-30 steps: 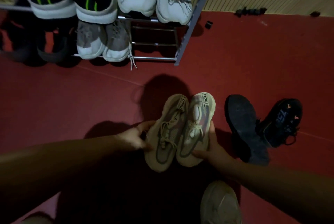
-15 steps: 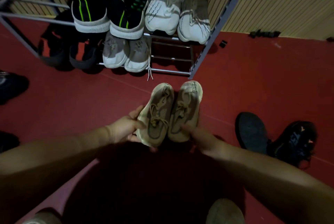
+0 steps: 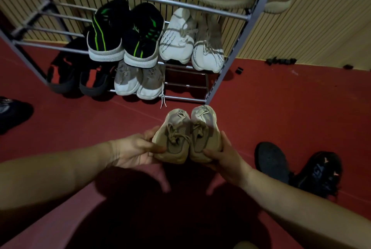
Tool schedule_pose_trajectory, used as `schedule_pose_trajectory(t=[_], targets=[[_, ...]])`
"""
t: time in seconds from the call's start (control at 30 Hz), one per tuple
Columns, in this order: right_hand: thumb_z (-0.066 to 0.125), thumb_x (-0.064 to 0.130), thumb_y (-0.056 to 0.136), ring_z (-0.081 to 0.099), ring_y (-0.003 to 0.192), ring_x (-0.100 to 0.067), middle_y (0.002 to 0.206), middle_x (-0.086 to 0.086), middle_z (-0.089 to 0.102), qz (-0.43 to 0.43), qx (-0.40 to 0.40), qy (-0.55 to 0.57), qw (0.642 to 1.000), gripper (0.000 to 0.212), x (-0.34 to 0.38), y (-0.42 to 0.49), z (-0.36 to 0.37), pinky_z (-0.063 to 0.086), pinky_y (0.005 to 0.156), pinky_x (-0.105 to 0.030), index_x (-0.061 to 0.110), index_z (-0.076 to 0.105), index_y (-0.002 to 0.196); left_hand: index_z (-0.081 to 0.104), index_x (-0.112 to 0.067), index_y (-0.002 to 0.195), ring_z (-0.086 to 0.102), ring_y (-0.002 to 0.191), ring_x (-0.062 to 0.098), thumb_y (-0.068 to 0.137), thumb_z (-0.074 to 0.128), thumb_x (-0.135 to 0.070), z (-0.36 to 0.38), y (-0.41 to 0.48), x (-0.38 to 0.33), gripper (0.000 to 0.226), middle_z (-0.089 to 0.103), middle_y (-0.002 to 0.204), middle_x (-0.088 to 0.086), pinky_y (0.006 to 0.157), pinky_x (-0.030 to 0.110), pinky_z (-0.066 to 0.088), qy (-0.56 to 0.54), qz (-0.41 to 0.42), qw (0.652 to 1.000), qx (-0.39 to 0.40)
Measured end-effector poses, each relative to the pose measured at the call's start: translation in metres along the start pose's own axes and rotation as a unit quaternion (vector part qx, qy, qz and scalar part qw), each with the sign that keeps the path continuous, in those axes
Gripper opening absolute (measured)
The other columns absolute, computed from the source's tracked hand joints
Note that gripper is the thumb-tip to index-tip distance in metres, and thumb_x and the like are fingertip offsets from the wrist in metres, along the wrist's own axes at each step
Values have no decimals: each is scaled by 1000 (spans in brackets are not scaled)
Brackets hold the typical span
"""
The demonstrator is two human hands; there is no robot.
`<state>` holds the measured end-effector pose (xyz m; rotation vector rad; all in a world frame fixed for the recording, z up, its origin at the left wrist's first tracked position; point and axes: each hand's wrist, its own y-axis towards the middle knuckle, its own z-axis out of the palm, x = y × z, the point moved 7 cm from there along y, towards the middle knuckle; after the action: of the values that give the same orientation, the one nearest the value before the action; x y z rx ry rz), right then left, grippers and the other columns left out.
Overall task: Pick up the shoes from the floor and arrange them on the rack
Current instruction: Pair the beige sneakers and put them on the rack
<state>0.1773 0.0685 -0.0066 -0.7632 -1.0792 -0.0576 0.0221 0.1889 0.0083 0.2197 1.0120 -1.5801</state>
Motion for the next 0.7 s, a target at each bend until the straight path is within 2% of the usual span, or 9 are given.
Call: schedule_pose_trajectory(t=[0.07, 0.1, 0.17, 0.23, 0.3, 0.43, 0.5, 0.63, 0.7], targets=[[56, -15, 82, 67, 85, -19, 110, -11, 61, 13, 13, 13, 1000, 56, 10, -7, 8, 57, 57, -32, 11, 38, 128, 43, -31, 136, 68, 92, 18, 71, 63, 5, 2, -12, -13, 77, 61, 121, 12, 67, 25, 57, 21, -11, 1000, -17], [54, -15, 82, 66, 86, -20, 109, -10, 61, 19, 20, 21, 999, 55, 16, -11, 13, 57, 58, -33, 12, 38, 128, 45, -33, 133, 69, 82, 14, 67, 68, 5, 2, -18, -19, 79, 63, 115, 8, 62, 22, 56, 29, -17, 999, -27], [52, -15, 84, 64, 89, -22, 110, -11, 60, 22, 28, 32, 999, 54, 29, -18, 25, 59, 61, -34, 9, 37, 129, 52, -30, 127, 67, 73, 11, 48, 88, -1, 8, -30, -34, 92, 65, 104, 4, 61, 22, 56, 33, -20, 999, -24], [50, -14, 86, 64, 91, -24, 115, -14, 58, 30, 31, 38, 998, 52, 44, -23, 38, 60, 63, -36, 7, 35, 131, 58, -25, 120, 69, 78, 16, 32, 95, -7, 13, -42, -50, 97, 67, 102, 5, 70, 27, 57, 13, -19, 999, -42], [49, -14, 87, 63, 95, -27, 120, -18, 58, 40, 39, 41, 998, 48, 61, -29, 52, 59, 65, -38, 6, 39, 129, 63, -21, 114, 71, 86, 21, 29, 95, -6, 18, -56, -63, 93, 69, 108, 9, 78, 34, 57, -1, -17, 998, -67], [46, -15, 87, 66, 82, -22, 90, -6, 70, 52, 89, 11, 995, 38, 96, -53, 90, 58, 67, -37, 17, 55, 105, 63, -20, 118, 69, 97, 25, 35, 94, -2, 33, -99, -81, 90, 65, 120, 13, 76, 34, 59, -25, -7, 997, -68], [49, -13, 86, 68, 76, -20, 82, -3, 72, 55, 109, -2, 993, 36, 111, -67, 107, 58, 63, -35, 17, 56, 104, 58, -22, 126, 66, 103, 23, 42, 93, -3, 40, -124, -91, 93, 60, 128, 11, 75, 31, 58, -21, 5, 998, -56], [50, -12, 86, 68, 89, -28, 113, -15, 66, 74, 143, 20, 987, 47, 140, -93, 134, 59, 70, -40, 13, 47, 125, 64, -21, 121, 66, 104, 24, 46, 92, -3, 58, -169, -115, 82, 59, 130, 12, 73, 31, 58, -37, 45, 997, -49], [51, -10, 87, 69, 91, -28, 120, -16, 64, 64, 167, 12, 984, 51, 156, -106, 146, 59, 72, -38, 13, 45, 132, 65, -23, 119, 66, 104, 25, 46, 92, -5, 66, -189, -123, 81, 59, 130, 12, 74, 31, 58, -27, 67, 996, -50]])
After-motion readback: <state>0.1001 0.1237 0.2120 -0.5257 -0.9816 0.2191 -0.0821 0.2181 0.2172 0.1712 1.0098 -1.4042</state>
